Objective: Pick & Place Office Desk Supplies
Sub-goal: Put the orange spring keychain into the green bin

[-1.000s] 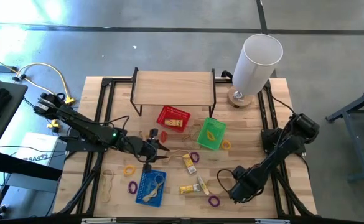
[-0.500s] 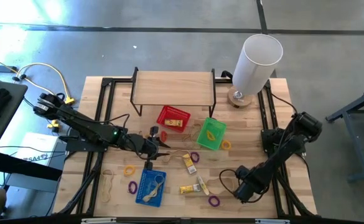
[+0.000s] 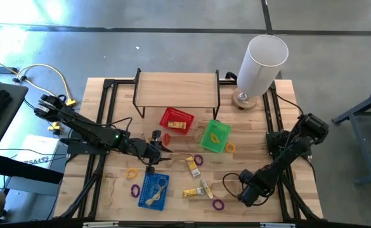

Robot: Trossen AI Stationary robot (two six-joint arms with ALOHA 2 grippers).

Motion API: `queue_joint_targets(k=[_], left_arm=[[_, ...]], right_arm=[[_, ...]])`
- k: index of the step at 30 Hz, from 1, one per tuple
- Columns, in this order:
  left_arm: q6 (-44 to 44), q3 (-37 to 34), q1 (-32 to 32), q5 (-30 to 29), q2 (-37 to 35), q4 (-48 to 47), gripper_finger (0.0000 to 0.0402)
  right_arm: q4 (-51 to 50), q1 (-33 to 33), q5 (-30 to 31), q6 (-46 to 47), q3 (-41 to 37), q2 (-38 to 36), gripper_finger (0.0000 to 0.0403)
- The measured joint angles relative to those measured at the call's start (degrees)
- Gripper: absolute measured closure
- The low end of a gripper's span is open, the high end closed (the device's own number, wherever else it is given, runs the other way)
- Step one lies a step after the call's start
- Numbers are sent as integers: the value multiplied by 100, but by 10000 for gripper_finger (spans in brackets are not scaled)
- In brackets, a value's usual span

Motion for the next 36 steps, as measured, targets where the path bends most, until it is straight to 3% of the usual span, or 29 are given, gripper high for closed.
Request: queue_joint_targets(k=[6,17,26,36], left_arm=[[-178,0,2,0,0,0,277],[-13,0,4,0,-1,28,277],[-690,-2,4,0,-1,-20,277],[-1058,-7,-145,-5,-1,-17,277]], right_arm=[[-9,0,-23,-272,-9,-28,389],[-260,4,333,-788,242,-76,398],[-1656,-264,1446,-1905,1204,-57,399],[-2225,-629,2818,-3925,2049,-197,399]])
